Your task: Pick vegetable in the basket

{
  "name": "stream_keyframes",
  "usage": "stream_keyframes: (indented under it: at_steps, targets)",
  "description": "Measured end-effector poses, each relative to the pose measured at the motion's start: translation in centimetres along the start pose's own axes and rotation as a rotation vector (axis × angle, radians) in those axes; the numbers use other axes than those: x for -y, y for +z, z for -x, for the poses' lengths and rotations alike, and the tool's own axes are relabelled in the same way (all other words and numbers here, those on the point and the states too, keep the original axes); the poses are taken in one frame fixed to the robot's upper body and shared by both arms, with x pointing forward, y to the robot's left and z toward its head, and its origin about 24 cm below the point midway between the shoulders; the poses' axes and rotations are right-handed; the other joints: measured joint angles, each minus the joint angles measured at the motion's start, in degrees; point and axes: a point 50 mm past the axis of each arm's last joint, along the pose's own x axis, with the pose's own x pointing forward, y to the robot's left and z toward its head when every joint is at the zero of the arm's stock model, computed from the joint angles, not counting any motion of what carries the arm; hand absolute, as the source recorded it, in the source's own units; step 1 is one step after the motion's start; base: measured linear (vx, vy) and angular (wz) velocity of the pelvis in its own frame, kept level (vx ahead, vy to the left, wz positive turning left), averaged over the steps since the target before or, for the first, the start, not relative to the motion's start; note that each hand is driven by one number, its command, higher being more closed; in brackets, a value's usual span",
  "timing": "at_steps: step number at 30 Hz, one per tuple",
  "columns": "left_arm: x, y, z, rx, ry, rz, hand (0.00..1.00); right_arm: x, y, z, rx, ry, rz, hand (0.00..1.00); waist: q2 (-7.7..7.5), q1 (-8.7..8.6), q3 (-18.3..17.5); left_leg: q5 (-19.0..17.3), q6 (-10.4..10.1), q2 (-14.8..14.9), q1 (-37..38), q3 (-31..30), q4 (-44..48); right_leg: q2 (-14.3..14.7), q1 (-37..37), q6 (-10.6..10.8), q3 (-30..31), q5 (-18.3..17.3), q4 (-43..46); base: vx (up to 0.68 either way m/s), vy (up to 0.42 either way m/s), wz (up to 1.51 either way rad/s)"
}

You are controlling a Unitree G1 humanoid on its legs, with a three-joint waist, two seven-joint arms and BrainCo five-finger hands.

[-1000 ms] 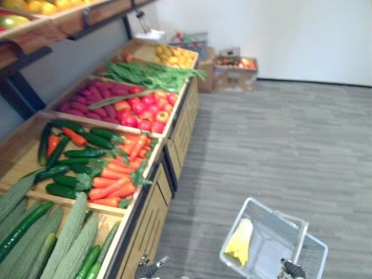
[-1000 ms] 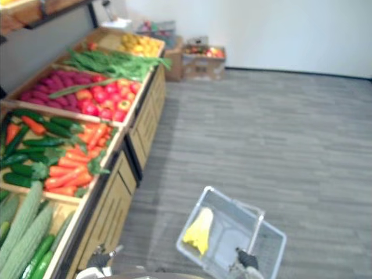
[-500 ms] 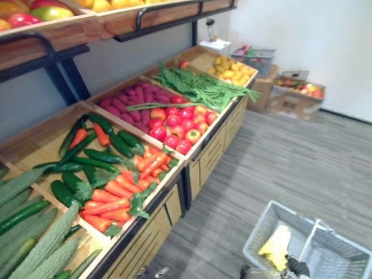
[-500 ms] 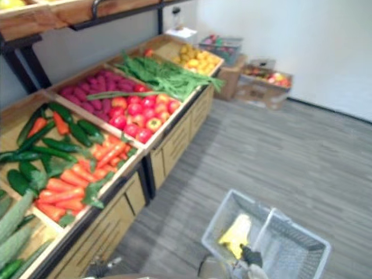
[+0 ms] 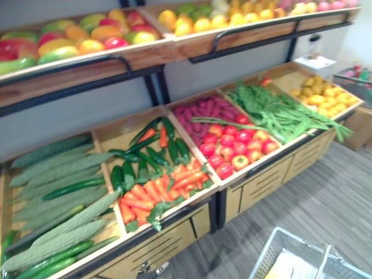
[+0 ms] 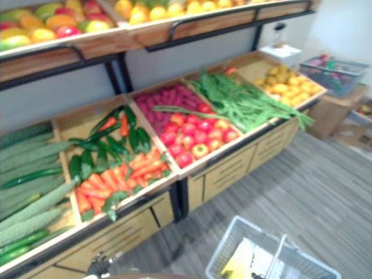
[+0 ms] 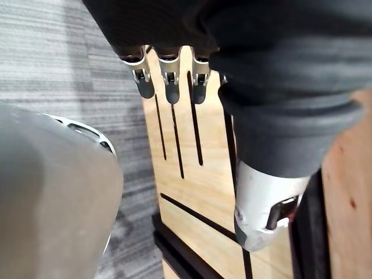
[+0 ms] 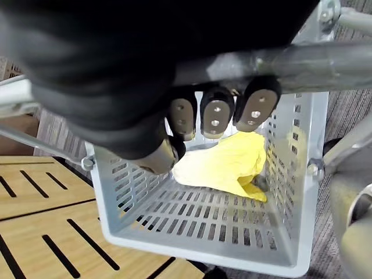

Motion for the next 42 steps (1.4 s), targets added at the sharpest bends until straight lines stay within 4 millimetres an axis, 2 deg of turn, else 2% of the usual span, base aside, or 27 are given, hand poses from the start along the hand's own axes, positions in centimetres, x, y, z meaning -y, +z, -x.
stream_keyframes:
  at_steps: [2, 3, 4, 5, 6, 7, 8, 9, 10, 11, 12, 13, 14, 15, 16, 17, 19, 21, 23, 24, 25, 27, 28, 33, 39, 41, 42]
  targets:
    - [-0.1, 0.4, -0.1, 0.011, -0.009, -0.040, 0.00, 0.6, -0.5, 0.1, -0.017, -0.028, -0.026, 1.00, -1.05, -0.26, -0.5, 0.7, 1.0, -2.2, 1.0, 3.0, -5.5, -1.1, 0.5, 0.7, -2.7, 0.6, 0.2, 0.25, 0.083, 1.51]
    - [-0.4, 0.5, -0.2, 0.010, -0.007, -0.057, 0.00, 1.1, -0.7, 0.2, -0.025, -0.048, -0.034, 1.00, -1.03, -0.54, -0.3, 1.4, 2.1, -2.8, 1.8, 3.8, -7.8, -2.2, -0.2, 0.2, -3.4, 1.5, 4.8, 0.21, 0.076, 1.32]
    - [0.1, 0.3, -0.2, -0.005, -0.019, -0.080, 0.00, 1.7, 0.2, 0.0, 0.004, -0.066, -0.045, 1.00, 1.79, -0.83, 0.7, 1.7, 2.6, -1.1, 3.2, 4.0, -10.0, -2.1, -4.3, -0.2, -1.8, -0.4, 11.5, 0.14, 0.028, 1.18]
    - [-0.3, -0.6, 0.0, -0.046, -0.007, -0.084, 0.00, 1.0, 1.7, -0.4, 0.048, -0.047, -0.046, 1.00, 3.90, -1.11, 1.7, 1.7, 2.5, 1.9, 4.8, 4.2, -10.6, 3.3, -3.8, 0.8, -0.8, -2.4, -2.2, 0.14, -0.032, 0.79]
    - [-1.1, -1.4, 0.2, -0.077, 0.014, -0.092, 0.00, 0.1, 2.0, -0.4, 0.072, -0.027, -0.054, 1.00, 2.44, -1.07, 2.2, 2.2, 2.8, 1.1, 4.7, 4.4, -8.8, 4.6, -2.1, -0.7, -1.1, 5.8, -17.7, 0.10, -0.098, 0.63]
    - [-2.2, -1.8, 0.3, -0.097, 0.045, -0.085, 0.00, -0.2, 1.8, -0.3, 0.077, -0.020, -0.064, 1.00, 0.12, -1.59, 2.9, 1.9, 2.8, -0.4, 4.4, 3.7, -9.1, 2.6, -2.0, 0.6, -0.8, 14.0, -17.6, 0.08, -0.110, 0.68]
    - [-1.8, -2.8, 0.7, -0.128, 0.030, -0.083, 0.00, 1.1, 1.8, -0.2, 0.081, -0.059, -0.072, 1.00, 2.13, -1.25, 1.3, 1.9, 2.7, -0.1, 5.9, 3.9, -13.5, 3.1, -2.6, 0.8, -2.3, 12.6, -15.2, 0.14, -0.034, 0.67]
    - [-1.7, -3.3, 0.9, -0.139, 0.028, -0.076, 0.00, 1.5, 2.0, -0.3, 0.087, -0.069, -0.075, 1.00, 2.26, -1.30, 1.0, 2.0, 2.5, -0.8, 7.2, 4.1, -16.0, 2.7, -2.3, 1.4, -2.6, 11.6, -14.5, 0.18, 0.026, 0.54]
    - [-1.2, -4.0, 1.2, -0.159, 0.023, -0.060, 0.00, 1.8, 2.6, -0.3, 0.105, -0.076, -0.086, 1.00, 3.13, -1.28, 1.0, 2.2, 2.1, -2.2, 9.3, 4.2, -20.8, 1.3, -2.8, 2.2, -3.3, 9.5, -11.1, 0.19, 0.092, 0.58]
    - [-1.4, -4.3, 1.3, -0.169, 0.024, -0.060, 0.00, 2.1, 2.9, -0.4, 0.111, -0.089, -0.101, 1.00, 3.21, -1.37, 1.0, 2.0, 1.7, -3.4, 10.6, 3.9, -24.1, -1.2, -4.5, 3.0, -4.0, 6.9, -4.9, 0.10, 0.059, 0.59]
    - [-1.3, -4.4, 1.3, -0.173, 0.022, -0.060, 0.00, 2.2, 2.9, -0.4, 0.109, -0.094, -0.111, 1.00, 3.15, -1.25, 1.1, 2.3, 1.0, -3.8, 11.2, 3.8, -25.0, -2.5, -5.7, 3.4, -3.8, 6.1, -0.4, 0.05, 0.068, 0.53]
    - [-1.4, -4.4, 1.4, -0.177, 0.021, -0.064, 0.00, 2.1, 2.7, -0.4, 0.095, -0.091, -0.114, 1.00, 2.99, -1.17, 1.2, 2.6, 0.7, -4.2, 12.4, 3.0, -25.9, -5.6, -9.0, 3.4, -2.1, 6.1, 9.7, 0.01, 0.043, 0.36]
    - [-2.2, -4.7, 1.5, -0.182, 0.037, -0.073, 0.00, 1.5, 2.6, -0.4, 0.096, -0.081, -0.123, 1.00, 1.36, -1.14, 1.8, 2.3, 0.4, -5.0, 14.1, 2.3, -26.3, -8.6, -11.8, 2.2, 2.2, 7.0, 18.9, 0.00, 0.044, 0.31]
    - [-2.6, -4.7, 1.6, -0.183, 0.044, -0.077, 0.00, 1.4, 2.8, -0.4, 0.105, -0.081, -0.126, 1.00, 0.46, -1.15, 2.1, 2.1, 0.5, -5.6, 15.1, 2.0, -26.3, -9.4, -13.0, 1.3, 5.0, 7.9, 22.5, 0.03, 0.005, 0.29]
    - [-3.0, -4.6, 1.6, -0.178, 0.050, -0.083, 0.00, 1.5, 2.8, -0.4, 0.107, -0.080, -0.123, 1.00, -0.18, -1.24, 2.2, 1.1, 0.9, -5.7, 16.4, 0.9, -26.3, -9.6, -15.6, 3.1, 10.2, 12.1, 27.7, 0.07, 0.007, 0.24]
    - [-2.9, -4.6, 1.6, -0.178, 0.049, -0.089, 0.00, 1.7, 2.7, -0.3, 0.108, -0.085, -0.122, 1.00, 0.00, -1.21, 2.4, 1.1, 1.0, -5.2, 17.0, 0.6, -26.6, -9.1, -17.0, 3.1, 12.0, 14.6, 30.0, 0.10, 0.004, 0.36]
    - [-2.9, -4.3, 1.5, -0.169, 0.047, -0.096, 0.00, 1.3, 1.7, -0.1, 0.084, -0.076, -0.127, 1.00, 0.12, -1.48, 2.5, 0.9, 1.0, -3.8, 16.9, -1.3, -26.5, -7.3, -18.7, 1.6, 14.5, 10.1, 29.0, 0.09, -0.025, 0.45]
    - [-3.0, -3.7, 1.2, -0.145, 0.060, -0.085, 0.00, 0.8, 0.6, 0.1, 0.056, -0.067, -0.133, 1.00, -0.82, -1.46, 3.1, 1.0, 0.2, -2.7, 16.2, -3.4, -26.5, -5.0, -19.5, 0.0, 17.0, 8.4, 21.1, 0.10, -0.131, 0.51]
    - [-2.9, -3.0, 1.0, -0.119, 0.066, -0.071, 0.00, 1.3, -1.2, 0.7, 0.011, -0.090, -0.152, 1.00, -1.23, -1.60, 2.9, 1.1, -1.4, -2.0, 14.8, -6.0, -26.3, -1.8, -18.5, 0.8, 24.4, 9.1, 11.2, 0.14, -0.260, 0.74]
    - [-3.0, -2.6, 0.9, -0.106, 0.075, -0.062, 0.00, 2.2, -2.9, 1.3, -0.038, -0.124, -0.183, 1.00, -1.80, -2.08, 2.4, 1.5, -3.0, -1.5, 13.2, -9.2, -26.7, 0.3, -16.1, 4.1, 30.2, 8.1, 5.8, 0.17, -0.363, 0.85]
    - [-2.9, -2.5, 0.8, -0.100, 0.082, -0.047, 0.00, 2.7, -3.3, 1.5, -0.050, -0.144, -0.202, 1.00, -1.01, -2.19, 2.0, 2.3, -4.1, -0.6, 12.3, -10.3, -27.6, 1.3, -15.6, 4.8, 30.1, 6.9, 3.9, 0.16, -0.349, 0.74]
    - [-2.4, -2.5, 0.8, -0.099, 0.079, -0.016, 0.00, 3.2, -3.5, 1.6, -0.054, -0.168, -0.214, 1.00, -0.29, -1.98, 1.7, 4.3, -5.6, 0.4, 12.0, -10.2, -29.0, 2.3, -15.3, 4.8, 28.2, 4.8, 1.5, 0.10, -0.209, 0.17]
    - [-2.0, -2.6, 0.8, -0.103, 0.078, 0.010, 0.00, 3.6, -3.3, 1.5, -0.050, -0.178, -0.208, 1.00, 0.97, -2.08, 1.8, 5.7, -6.6, 1.9, 12.0, -10.4, -30.1, 3.6, -14.8, 4.5, 26.5, 4.2, 0.5, 0.08, -0.217, 0.12]
    - [-1.8, -2.8, 0.9, -0.105, 0.081, 0.035, 0.00, 3.9, -4.1, 1.8, -0.082, -0.184, -0.204, 1.00, 1.90, -2.76, 1.3, 9.3, -6.8, 3.7, 11.9, -10.5, -31.5, 5.3, -11.4, 3.3, 21.4, 3.7, -1.7, -0.02, -0.130, 0.48]
    - [-2.0, -4.3, 1.6, -0.140, 0.097, 0.081, 0.00, 2.4, -3.5, 1.5, -0.068, -0.121, -0.140, 1.00, 1.98, -1.77, 1.3, 11.4, -5.4, 3.2, 10.6, -10.1, -31.2, 4.8, -11.4, 2.9, 20.0, 3.2, -2.0, -0.12, 0.002, 0.18]
    - [-1.9, -4.3, 1.6, -0.138, 0.099, 0.105, 0.00, 2.4, -3.3, 1.4, -0.063, -0.117, -0.128, 1.00, 2.10, -1.33, 1.2, 11.0, -2.8, 2.7, 9.8, -9.5, -31.0, 4.7, -11.4, 2.8, 20.4, 3.2, -2.9, -0.11, 0.041, 0.07]
    - [-1.9, -4.4, 1.6, -0.139, 0.101, 0.109, 0.00, 2.3, -3.1, 1.3, -0.055, -0.108, -0.113, 1.00, 2.23, -1.20, 1.3, 10.5, 0.0, 2.4, 8.9, -8.1, -30.5, 4.5, -11.4, 2.8, 20.9, 3.3, -3.8, -0.13, 0.076, 0.07]
